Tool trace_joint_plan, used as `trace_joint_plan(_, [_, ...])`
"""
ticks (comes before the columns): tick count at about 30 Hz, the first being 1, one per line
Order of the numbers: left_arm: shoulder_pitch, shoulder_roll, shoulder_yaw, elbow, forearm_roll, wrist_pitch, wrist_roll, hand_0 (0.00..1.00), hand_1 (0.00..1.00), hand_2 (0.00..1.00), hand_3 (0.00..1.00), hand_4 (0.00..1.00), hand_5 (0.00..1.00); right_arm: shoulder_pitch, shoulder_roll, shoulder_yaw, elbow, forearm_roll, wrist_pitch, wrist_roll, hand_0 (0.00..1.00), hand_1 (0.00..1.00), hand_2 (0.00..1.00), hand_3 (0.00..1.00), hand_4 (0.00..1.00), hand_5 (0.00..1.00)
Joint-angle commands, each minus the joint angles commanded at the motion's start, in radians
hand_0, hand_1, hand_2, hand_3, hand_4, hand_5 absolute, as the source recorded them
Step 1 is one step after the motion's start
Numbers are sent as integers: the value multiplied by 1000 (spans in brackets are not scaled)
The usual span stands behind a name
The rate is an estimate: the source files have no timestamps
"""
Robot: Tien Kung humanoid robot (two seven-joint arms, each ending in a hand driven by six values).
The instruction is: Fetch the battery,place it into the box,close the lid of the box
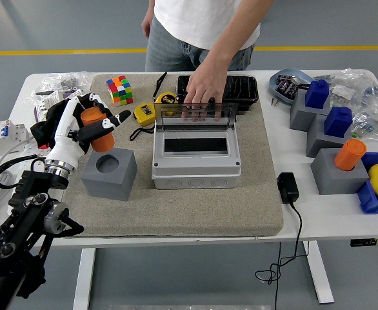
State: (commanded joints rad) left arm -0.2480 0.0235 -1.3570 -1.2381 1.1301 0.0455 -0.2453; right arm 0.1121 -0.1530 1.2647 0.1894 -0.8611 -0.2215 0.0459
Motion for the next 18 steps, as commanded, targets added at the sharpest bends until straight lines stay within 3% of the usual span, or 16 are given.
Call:
trace_joint_plan(4, [-16, 2, 9, -15, -17, 24, -3, 2, 2, 40, 20, 998, 44, 0, -1, 8, -2, -5, 0, -1, 836, 816, 779, 809, 998, 998])
trace_joint_plan(5, [-23, 5, 12, -20, -18, 28, -1, 2, 2, 26, 2, 998, 152, 1, -2, 10, -2, -7, 1, -1, 836, 816, 779, 809, 998, 998])
trace_joint_plan(9, [-51, 24, 33, -40, -12, 36, 9, 2, 2, 26, 2, 998, 152, 3, -3, 11, -2, -9, 1, 0, 836, 816, 779, 809, 998, 998])
trace_joint_plan(10, [-58, 30, 40, -49, 8, 42, 16, 2, 2, 26, 2, 998, 152, 4, -3, 11, -1, -8, 0, 0, 836, 816, 779, 809, 998, 998])
trace_joint_plan(11, [-64, 33, 45, -55, 29, 47, 23, 2, 2, 11, 2, 998, 383, 4, -4, 10, -1, -7, 0, 1, 836, 815, 779, 809, 998, 998])
trace_joint_plan(16, [-108, 62, 103, -82, 226, 75, 83, 2, 2, 11, 2, 998, 383, 8, -6, 16, -1, -11, 0, 2, 836, 815, 779, 809, 998, 998])
trace_joint_plan(17, [-129, 74, 132, -81, 271, 78, 94, 2, 2, 8, 2, 998, 536, 8, -6, 18, -2, -12, 0, 2, 836, 815, 779, 809, 998, 998])
trace_joint_plan(18, [-150, 86, 160, -76, 317, 77, 103, 2, 2, 8, 2, 998, 536, 9, -7, 20, -2, -13, 0, 1, 836, 815, 779, 809, 998, 998])
